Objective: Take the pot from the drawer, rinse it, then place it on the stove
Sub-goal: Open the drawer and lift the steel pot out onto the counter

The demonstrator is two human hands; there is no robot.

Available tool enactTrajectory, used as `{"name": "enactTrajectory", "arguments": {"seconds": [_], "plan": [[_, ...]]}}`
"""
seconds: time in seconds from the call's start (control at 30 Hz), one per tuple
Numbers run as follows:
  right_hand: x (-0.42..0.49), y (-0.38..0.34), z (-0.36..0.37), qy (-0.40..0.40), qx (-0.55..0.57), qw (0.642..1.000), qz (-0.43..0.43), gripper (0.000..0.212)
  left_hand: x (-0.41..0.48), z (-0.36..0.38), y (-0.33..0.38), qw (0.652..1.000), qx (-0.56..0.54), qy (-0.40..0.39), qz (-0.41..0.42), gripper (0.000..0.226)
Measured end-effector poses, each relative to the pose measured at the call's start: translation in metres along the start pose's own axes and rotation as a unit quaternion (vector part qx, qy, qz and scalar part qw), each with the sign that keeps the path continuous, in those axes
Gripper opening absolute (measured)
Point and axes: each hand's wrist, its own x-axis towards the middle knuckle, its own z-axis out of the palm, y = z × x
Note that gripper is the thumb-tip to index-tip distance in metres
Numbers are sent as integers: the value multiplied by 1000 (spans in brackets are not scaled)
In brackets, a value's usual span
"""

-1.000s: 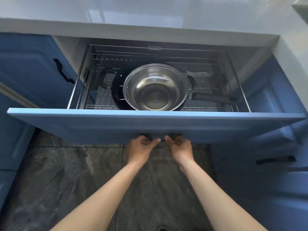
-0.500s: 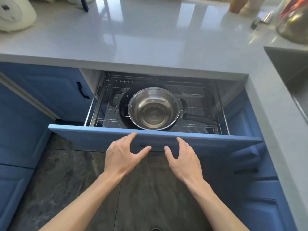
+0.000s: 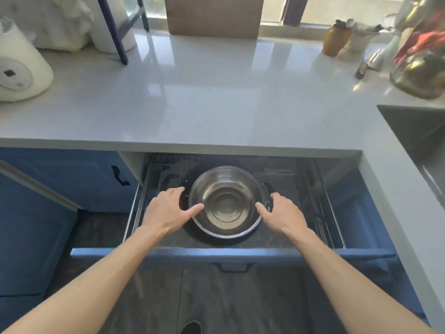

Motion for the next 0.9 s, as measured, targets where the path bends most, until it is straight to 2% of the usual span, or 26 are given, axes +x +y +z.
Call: {"name": "enactTrajectory", "arguments": {"seconds": [0.17,0.27,0.4,0.6,0.9], "plan": [[64,3,31,-22,-11,1000,0,73,74,43,-35,997,50,-53,3,115],[98,16,52,-13,-59,998,-12,74,106,77,-55,990,130,-54,18,114],[124,33,69,-13,-91,996,-19,69,117,115,-77,981,188,-29,32,102],[134,41,72,-5,-39,999,-22,62,123,119,-71,989,150,-2,14,72],[123,44,52,-8,8,1000,-6,71,113,92,-60,998,-5,-44,-48,57]]}}
